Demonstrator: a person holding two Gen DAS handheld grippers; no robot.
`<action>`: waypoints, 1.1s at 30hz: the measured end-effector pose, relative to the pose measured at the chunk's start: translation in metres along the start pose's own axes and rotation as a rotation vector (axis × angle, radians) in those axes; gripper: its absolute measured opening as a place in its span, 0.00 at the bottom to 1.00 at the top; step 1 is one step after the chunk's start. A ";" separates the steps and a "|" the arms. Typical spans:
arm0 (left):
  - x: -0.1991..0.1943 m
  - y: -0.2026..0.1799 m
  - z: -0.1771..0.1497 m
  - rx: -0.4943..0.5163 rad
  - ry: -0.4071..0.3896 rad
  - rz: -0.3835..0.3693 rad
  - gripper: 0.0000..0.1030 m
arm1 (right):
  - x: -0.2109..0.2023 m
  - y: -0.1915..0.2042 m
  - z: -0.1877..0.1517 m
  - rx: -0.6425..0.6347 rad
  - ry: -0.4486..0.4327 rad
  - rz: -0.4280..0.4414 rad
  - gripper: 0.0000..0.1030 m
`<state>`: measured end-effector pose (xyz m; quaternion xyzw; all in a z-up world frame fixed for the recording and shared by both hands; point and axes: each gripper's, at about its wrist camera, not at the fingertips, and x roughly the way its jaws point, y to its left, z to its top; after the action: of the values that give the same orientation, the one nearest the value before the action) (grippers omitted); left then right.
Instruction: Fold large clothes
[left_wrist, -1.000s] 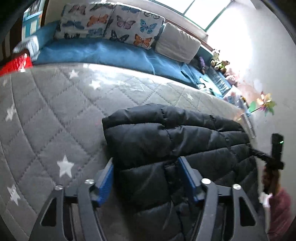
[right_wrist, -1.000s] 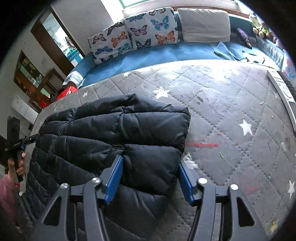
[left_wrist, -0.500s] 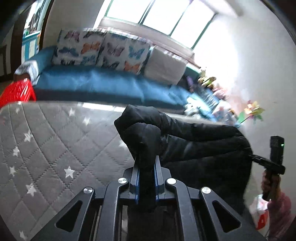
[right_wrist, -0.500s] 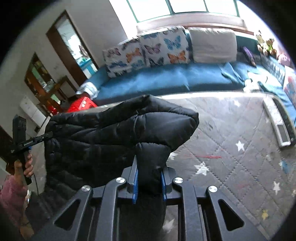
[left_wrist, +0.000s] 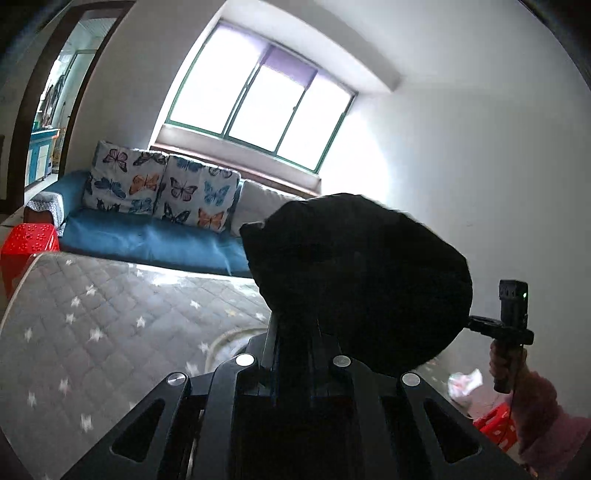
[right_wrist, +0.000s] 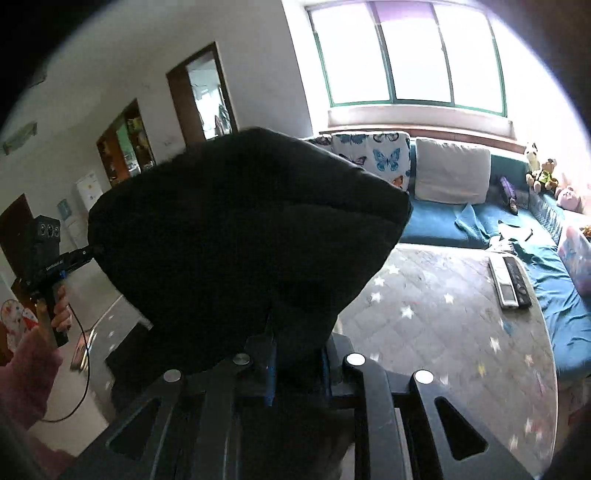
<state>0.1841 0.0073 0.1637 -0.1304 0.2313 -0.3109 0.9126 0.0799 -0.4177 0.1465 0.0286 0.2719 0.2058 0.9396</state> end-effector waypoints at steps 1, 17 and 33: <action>-0.020 -0.004 -0.014 -0.001 -0.014 -0.006 0.10 | -0.010 0.005 -0.012 -0.003 -0.008 0.006 0.20; -0.118 0.008 -0.215 -0.157 0.149 0.018 0.12 | 0.000 0.025 -0.188 0.049 0.102 -0.088 0.45; -0.156 -0.005 -0.120 -0.072 0.198 0.177 0.55 | -0.052 -0.032 -0.092 0.190 -0.015 -0.296 0.76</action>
<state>0.0116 0.0898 0.1157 -0.1108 0.3417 -0.2318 0.9040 0.0033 -0.4735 0.0888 0.0786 0.2845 0.0382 0.9547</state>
